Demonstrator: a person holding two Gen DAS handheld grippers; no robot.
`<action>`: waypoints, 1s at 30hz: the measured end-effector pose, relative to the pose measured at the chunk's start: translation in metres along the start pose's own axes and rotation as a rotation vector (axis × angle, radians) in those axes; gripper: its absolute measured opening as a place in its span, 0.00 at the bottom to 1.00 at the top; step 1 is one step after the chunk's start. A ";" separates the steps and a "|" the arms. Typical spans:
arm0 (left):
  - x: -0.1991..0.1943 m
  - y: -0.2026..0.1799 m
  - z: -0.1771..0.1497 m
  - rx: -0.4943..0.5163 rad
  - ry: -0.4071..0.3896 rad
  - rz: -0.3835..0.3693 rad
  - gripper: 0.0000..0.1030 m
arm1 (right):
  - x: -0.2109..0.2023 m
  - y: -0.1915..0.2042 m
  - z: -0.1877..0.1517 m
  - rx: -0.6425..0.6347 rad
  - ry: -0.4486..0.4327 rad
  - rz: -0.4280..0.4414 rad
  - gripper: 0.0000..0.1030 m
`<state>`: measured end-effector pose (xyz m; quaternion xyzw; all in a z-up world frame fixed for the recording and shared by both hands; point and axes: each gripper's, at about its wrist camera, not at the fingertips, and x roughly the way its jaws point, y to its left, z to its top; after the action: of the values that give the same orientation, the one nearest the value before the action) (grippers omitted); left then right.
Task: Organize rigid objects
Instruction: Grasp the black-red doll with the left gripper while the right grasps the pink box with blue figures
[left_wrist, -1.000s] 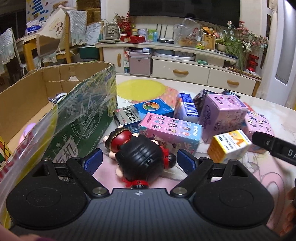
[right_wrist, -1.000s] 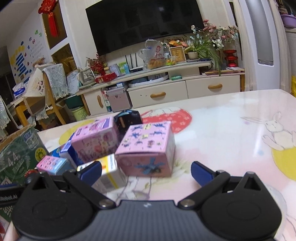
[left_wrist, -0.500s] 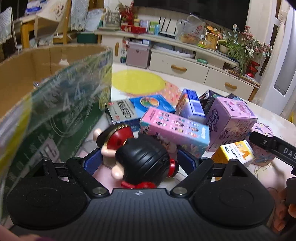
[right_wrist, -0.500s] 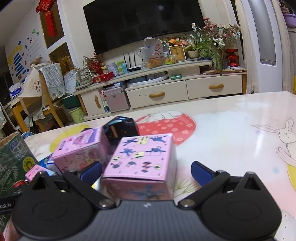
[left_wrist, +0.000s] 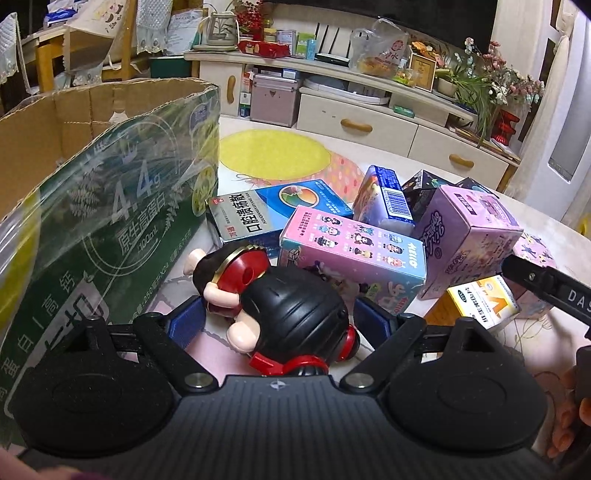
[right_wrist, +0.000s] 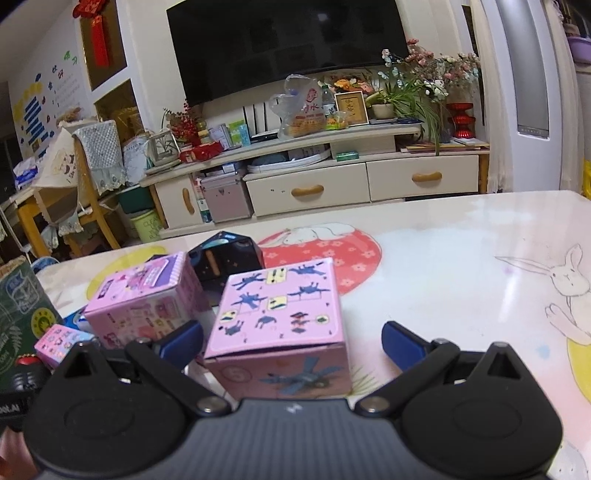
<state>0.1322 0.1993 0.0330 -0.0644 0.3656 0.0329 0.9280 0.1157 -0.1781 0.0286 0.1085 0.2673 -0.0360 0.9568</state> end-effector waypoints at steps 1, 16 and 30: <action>0.000 -0.001 0.000 0.004 -0.001 0.004 1.00 | 0.001 0.001 0.001 -0.005 -0.001 0.003 0.99; 0.002 -0.007 -0.002 0.072 -0.025 0.027 0.87 | 0.012 -0.006 0.005 0.037 0.029 0.017 0.75; -0.021 -0.006 -0.022 0.107 -0.004 -0.031 0.83 | -0.011 -0.003 -0.009 0.002 0.018 0.014 0.74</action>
<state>0.1022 0.1902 0.0321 -0.0205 0.3639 -0.0009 0.9312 0.1016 -0.1785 0.0262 0.1114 0.2751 -0.0286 0.9545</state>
